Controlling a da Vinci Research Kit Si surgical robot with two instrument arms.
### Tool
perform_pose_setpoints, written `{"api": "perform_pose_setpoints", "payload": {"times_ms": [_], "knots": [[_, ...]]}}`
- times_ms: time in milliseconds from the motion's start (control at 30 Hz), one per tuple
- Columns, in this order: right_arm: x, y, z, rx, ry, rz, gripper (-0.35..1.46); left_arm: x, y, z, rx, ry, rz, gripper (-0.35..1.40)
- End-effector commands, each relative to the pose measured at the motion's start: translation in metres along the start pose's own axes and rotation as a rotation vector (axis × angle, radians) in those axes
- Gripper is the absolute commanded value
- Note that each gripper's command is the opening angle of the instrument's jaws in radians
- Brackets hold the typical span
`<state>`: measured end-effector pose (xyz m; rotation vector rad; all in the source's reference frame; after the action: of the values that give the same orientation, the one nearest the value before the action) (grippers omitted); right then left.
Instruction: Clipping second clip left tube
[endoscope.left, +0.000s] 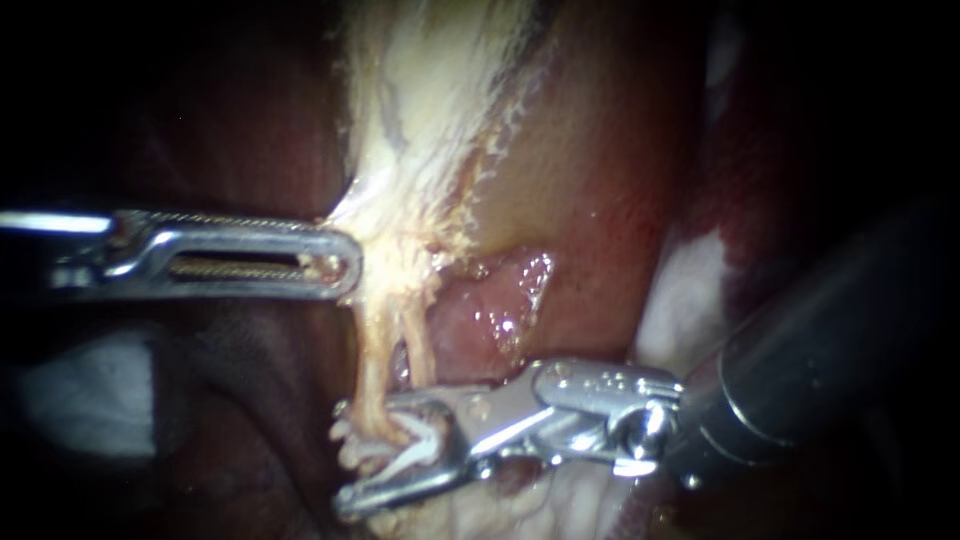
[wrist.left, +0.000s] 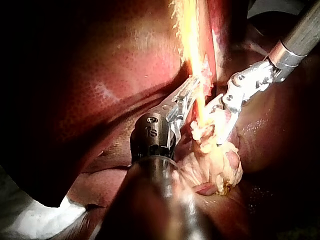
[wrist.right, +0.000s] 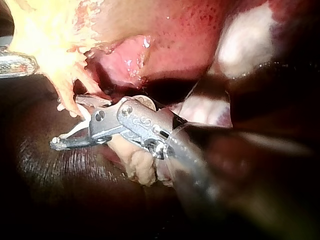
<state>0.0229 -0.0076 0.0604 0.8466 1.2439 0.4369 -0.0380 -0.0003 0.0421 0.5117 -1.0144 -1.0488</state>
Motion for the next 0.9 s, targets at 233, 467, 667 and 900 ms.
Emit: {"api": "perform_pose_setpoints", "payload": {"times_ms": [233, 467, 667, 900], "knots": [[-0.0001, 0.0005, -0.0006, -0.016, 0.002, 0.001, 0.04, 0.0, -0.0001, -0.0001, -0.001, 0.0, 0.0, -0.35], [-0.0008, 0.0013, -0.0017, -0.088, 0.011, -0.03, -0.35, 0.0, -0.0001, -0.0001, -0.001, 0.0, 0.0, -0.35], [-0.0013, 0.0015, -0.0015, -0.093, -0.017, -0.044, -0.35, 0.0, -0.0001, -0.0001, -0.001, 0.0, 0.0, -0.35], [-0.0013, 0.0014, -0.0015, -0.093, -0.022, -0.044, -0.35, 0.0, -0.0001, 0.0, -0.001, 0.0, 0.0, -0.35]]}}
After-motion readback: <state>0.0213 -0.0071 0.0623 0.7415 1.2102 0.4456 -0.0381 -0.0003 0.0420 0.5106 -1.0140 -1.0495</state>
